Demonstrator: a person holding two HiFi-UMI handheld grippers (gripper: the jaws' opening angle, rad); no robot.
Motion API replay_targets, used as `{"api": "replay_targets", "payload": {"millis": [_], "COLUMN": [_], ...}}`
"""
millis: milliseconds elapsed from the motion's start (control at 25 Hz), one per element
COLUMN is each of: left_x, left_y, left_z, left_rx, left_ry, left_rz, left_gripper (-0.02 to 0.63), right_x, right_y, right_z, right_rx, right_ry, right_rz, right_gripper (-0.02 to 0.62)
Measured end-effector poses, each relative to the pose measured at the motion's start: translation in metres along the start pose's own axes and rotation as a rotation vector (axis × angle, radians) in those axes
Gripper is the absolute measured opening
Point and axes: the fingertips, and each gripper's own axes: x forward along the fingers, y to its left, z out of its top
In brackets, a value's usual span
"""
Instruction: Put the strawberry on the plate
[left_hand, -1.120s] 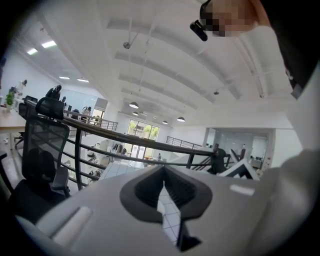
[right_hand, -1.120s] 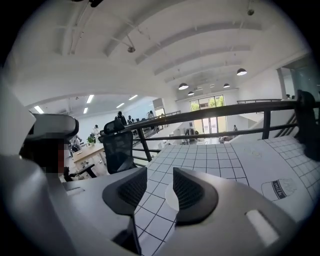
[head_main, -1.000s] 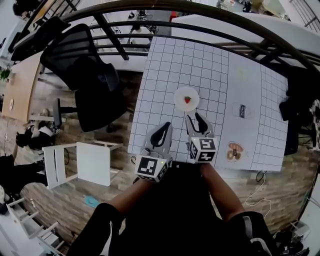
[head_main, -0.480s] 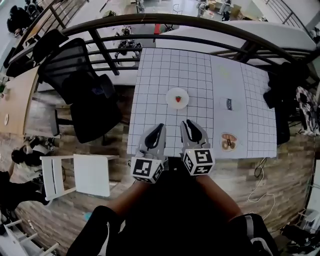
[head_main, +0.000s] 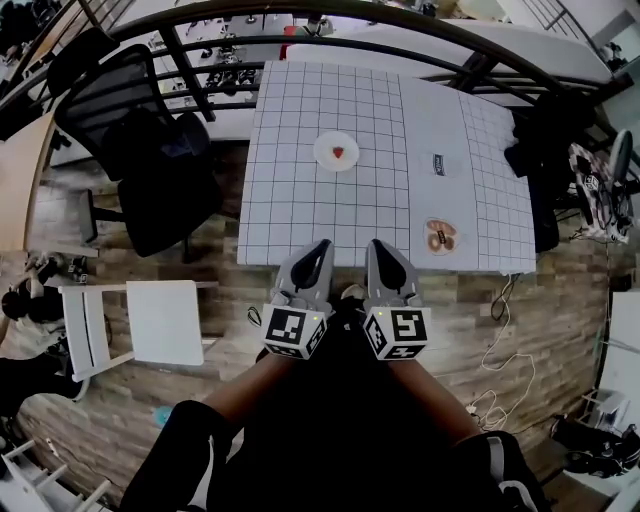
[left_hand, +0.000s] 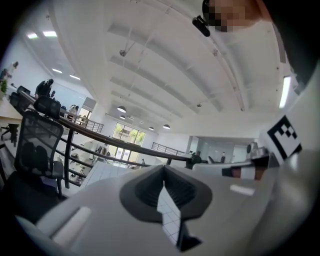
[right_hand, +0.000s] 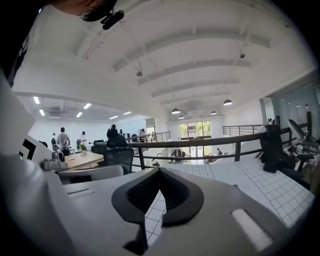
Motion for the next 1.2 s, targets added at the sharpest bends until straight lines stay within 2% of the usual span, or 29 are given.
{"api": "replay_targets", "payload": {"millis": [160, 280, 520, 800, 1200], "left_x": [-0.019, -0.031, -0.067, -0.098, -0.121], "left_y": [-0.02, -0.039, -0.103, -0.163, -0.201], "left_z": [0.001, -0.005, -0.033, -0.06, -0.075], "left_rx": [0.036, 0.047, 0.072, 0.103, 0.14], "left_ry": [-0.032, -0.033, -0.026, 0.0, -0.003], "left_rz": [0.016, 0.048, 0.094, 0.082, 0.089], "left_gripper": [0.008, 0.008, 0.008, 0.008, 0.008], "right_x": [-0.025, -0.049, -0.12, -0.179, -0.214], "right_y": [0.003, 0.004, -0.002, -0.005, -0.009], "right_z": [-0.009, -0.01, -0.028, -0.063, -0.077], "right_rx": [-0.05, -0.072, -0.105, -0.087, -0.094], "right_ry": [-0.006, -0.03, -0.043, -0.023, -0.034], "right_rz": [0.005, 0.043, 0.112, 0.145, 0.169], "right_gripper": [0.0, 0.0, 0.0, -0.002, -0.001]}}
